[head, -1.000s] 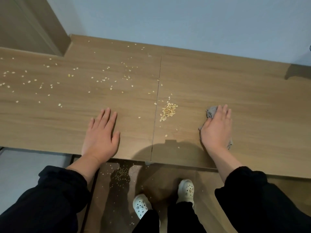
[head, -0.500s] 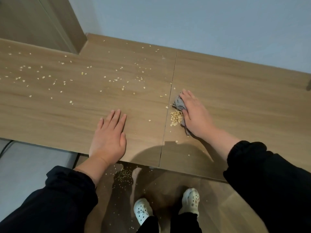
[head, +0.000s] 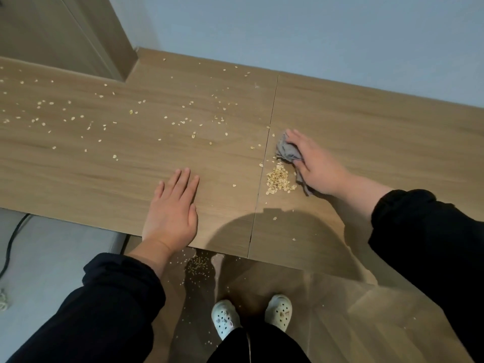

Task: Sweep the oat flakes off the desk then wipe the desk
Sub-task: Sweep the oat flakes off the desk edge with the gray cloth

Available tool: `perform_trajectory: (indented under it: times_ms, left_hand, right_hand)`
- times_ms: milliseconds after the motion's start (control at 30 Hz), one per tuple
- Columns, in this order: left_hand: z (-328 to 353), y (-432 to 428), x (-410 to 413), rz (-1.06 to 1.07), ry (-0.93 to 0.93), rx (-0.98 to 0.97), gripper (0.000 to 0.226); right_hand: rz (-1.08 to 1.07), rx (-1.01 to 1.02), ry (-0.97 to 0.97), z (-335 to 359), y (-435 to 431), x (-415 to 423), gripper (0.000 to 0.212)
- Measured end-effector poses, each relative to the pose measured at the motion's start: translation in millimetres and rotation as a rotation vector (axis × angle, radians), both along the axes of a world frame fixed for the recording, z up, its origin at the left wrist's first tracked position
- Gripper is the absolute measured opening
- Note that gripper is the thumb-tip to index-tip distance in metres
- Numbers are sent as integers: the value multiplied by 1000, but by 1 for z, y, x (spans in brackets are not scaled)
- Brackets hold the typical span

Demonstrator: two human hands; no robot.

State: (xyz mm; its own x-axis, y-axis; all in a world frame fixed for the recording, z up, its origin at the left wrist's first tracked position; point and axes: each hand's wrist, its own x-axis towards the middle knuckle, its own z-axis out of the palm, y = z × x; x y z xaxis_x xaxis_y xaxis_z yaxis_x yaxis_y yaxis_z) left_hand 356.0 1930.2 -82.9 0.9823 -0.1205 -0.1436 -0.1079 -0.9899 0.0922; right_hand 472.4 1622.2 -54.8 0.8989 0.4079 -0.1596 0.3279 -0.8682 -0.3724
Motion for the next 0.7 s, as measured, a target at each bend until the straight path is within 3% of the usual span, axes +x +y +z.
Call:
perform_trajectory:
  times_ms: [267,367,533,700]
  left_hand:
    - [1,0,2,15,35,6,67]
    - [1,0,2,14,32,2,67]
    - [0,1,1,5,33,1,66]
    - [2,-2,3,-3,78,20,62]
  right_hand:
    - [-457,-47,-105,-3,-87,-15,48]
    - [-535,-88,-148,-9,-73,-31,47]
    - [-750,-120,-44,-14,-27,-48,58]
    - [-771,-77,-52,-19,20,-55,60]
